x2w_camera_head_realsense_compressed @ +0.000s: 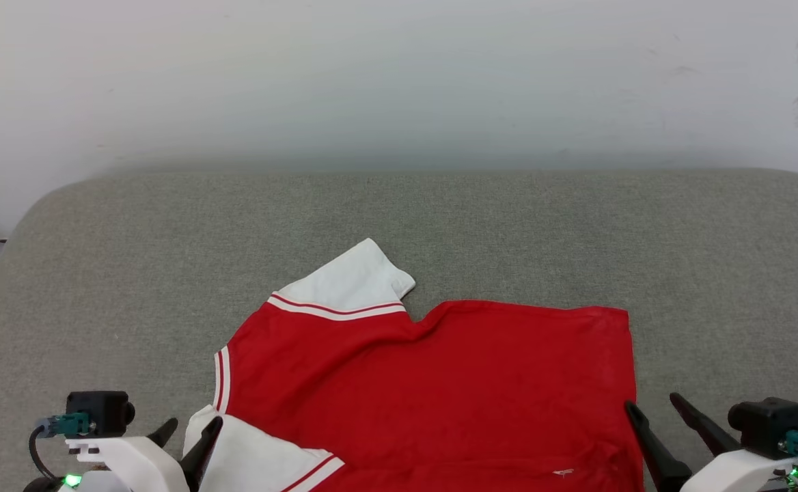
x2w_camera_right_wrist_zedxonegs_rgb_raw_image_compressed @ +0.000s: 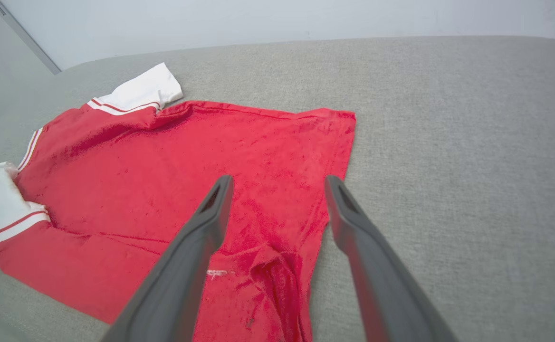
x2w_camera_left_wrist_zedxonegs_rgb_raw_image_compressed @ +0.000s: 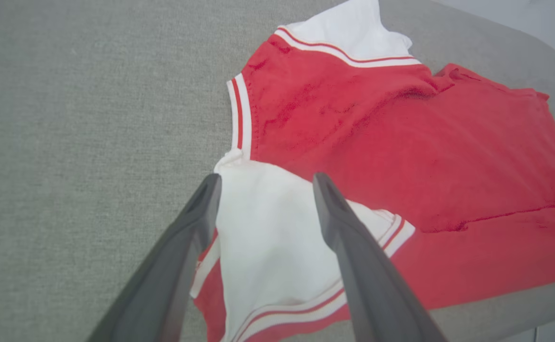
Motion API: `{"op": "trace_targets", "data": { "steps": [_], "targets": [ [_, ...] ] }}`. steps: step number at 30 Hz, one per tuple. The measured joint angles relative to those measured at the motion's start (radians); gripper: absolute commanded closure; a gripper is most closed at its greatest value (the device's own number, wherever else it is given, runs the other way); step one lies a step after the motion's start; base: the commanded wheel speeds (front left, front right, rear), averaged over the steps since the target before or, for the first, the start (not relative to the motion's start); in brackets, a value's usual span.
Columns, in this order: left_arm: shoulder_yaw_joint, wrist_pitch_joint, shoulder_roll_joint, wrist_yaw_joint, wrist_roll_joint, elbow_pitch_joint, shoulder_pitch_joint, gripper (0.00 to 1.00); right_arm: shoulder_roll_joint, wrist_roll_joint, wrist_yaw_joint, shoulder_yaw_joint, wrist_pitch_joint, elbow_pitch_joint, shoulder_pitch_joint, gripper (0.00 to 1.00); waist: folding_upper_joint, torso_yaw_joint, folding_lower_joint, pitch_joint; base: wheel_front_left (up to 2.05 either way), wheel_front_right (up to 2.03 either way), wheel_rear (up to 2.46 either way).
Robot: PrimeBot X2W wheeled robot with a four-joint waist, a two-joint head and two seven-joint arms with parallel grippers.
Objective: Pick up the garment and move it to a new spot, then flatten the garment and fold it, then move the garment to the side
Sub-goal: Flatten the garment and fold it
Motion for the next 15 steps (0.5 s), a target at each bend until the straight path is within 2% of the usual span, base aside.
{"op": "trace_targets", "data": {
  "steps": [9,15],
  "targets": [
    [0.005,-0.187,-0.036,0.015,0.113,-0.050,-0.085,0.00,0.084,-0.116,0.000,-0.086,-0.097,-0.098,-0.023,0.00,0.0000,-0.012,0.0000,0.031,0.00,0.00,0.00],
    [0.014,-0.266,-0.068,0.026,0.161,-0.033,-0.200,0.00,0.126,-0.173,0.000,-0.104,-0.142,-0.170,-0.074,0.00,0.0000,-0.022,0.0001,0.096,0.00,0.00,0.00]
  ]
}}
